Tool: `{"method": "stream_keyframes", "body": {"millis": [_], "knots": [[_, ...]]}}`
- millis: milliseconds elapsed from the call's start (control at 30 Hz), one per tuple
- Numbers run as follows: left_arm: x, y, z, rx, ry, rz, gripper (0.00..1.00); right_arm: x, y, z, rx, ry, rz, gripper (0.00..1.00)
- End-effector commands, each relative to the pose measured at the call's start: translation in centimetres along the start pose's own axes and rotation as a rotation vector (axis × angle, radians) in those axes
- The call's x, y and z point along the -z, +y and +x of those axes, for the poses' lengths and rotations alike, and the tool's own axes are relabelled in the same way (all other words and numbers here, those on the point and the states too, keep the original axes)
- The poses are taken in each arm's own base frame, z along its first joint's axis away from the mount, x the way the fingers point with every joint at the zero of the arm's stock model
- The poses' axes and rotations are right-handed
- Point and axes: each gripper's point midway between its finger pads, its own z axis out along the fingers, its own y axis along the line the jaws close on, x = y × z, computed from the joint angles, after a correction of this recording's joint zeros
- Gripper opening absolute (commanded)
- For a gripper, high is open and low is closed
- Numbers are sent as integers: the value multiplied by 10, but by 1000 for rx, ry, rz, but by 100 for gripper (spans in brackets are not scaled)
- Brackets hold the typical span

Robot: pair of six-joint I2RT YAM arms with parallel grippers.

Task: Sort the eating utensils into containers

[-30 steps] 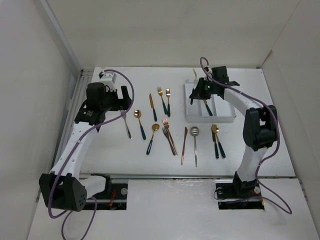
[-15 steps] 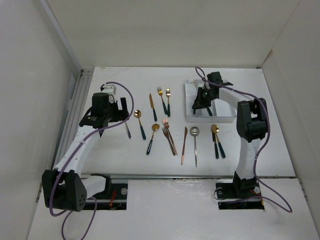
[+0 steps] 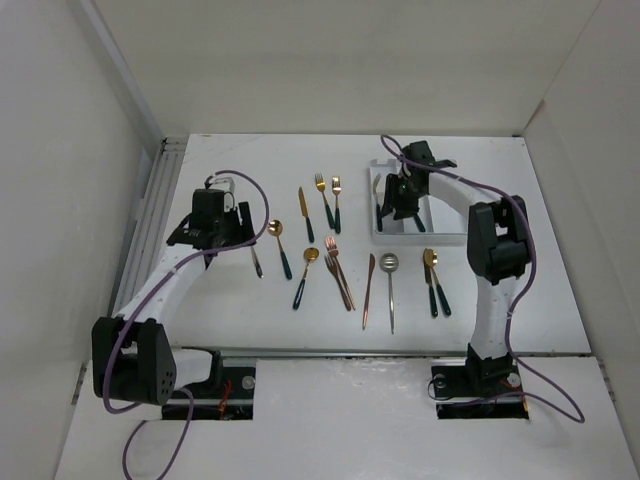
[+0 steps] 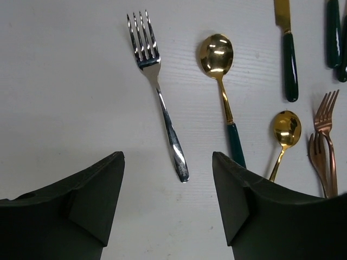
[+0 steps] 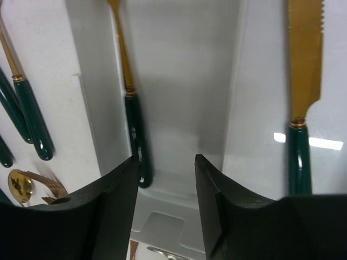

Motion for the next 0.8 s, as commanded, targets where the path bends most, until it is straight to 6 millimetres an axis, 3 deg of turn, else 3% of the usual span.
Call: {"method": "stream_keyframes", "body": {"millis": [0,100,167,433,600,767], "knots": [[-10,1,6,28,27,-11,62,36,5,-27,14,-97,38,51],[-23,1,13,21,65,-23,65,60,15,-38,20,-157,39,59],[-34,4,15,21,106,-46,67,80,21,-48,28,-208,31,59],[-79,7,17,-7,212,-73,67,113,26,-58,34,-279,38,60],[-85,8,23,3,242,-83,52,124,24,-57,34,-302,51,60],[-88,3,37,1,276,-54,43,131,25,-58,25,-314,54,60]]}}
